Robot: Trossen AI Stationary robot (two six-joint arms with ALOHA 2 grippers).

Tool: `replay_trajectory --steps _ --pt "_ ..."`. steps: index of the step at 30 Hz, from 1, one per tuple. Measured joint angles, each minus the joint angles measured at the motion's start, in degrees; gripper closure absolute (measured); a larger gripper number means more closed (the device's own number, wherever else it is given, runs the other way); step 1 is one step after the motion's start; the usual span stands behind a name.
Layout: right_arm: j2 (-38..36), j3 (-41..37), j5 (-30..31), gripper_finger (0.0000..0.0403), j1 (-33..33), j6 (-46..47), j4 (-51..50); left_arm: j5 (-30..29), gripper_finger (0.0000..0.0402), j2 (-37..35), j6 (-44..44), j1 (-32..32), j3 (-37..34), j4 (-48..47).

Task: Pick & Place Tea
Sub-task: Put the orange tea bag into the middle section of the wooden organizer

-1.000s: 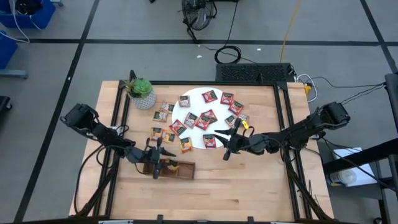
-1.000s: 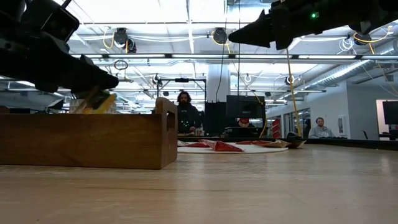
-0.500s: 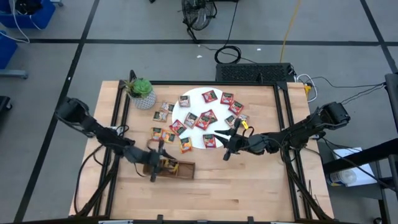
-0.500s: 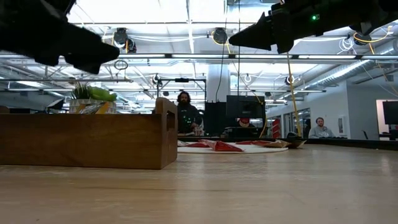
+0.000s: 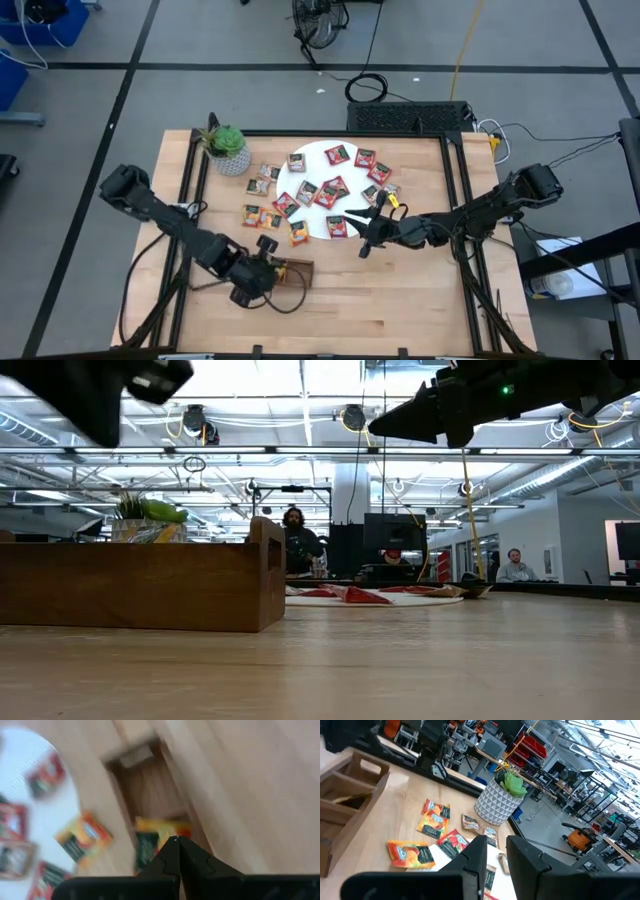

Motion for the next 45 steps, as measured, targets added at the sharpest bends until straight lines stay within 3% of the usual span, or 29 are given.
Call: replay_trajectory --steps 9,24,34,45 --pt "0.0 0.0 -0.02 0.0342 0.0 0.0 -0.2 7.0 0.0399 8.51 3.8 3.05 -0.01 0.8" --pt "0.0 0.0 -0.02 0.0342 0.0 0.35 -2.08 16.73 0.04 12.71 8.74 7.79 -0.01 1.8" --pt "0.0 0.0 -0.04 0.0342 0.0 0.57 -2.34 11.78 0.04 12.97 7.39 9.08 -0.56 2.32" --pt "0.0 0.0 -0.02 0.0342 0.0 0.61 -2.34 16.48 0.0398 12.97 5.39 8.9 -1.94 3.91"
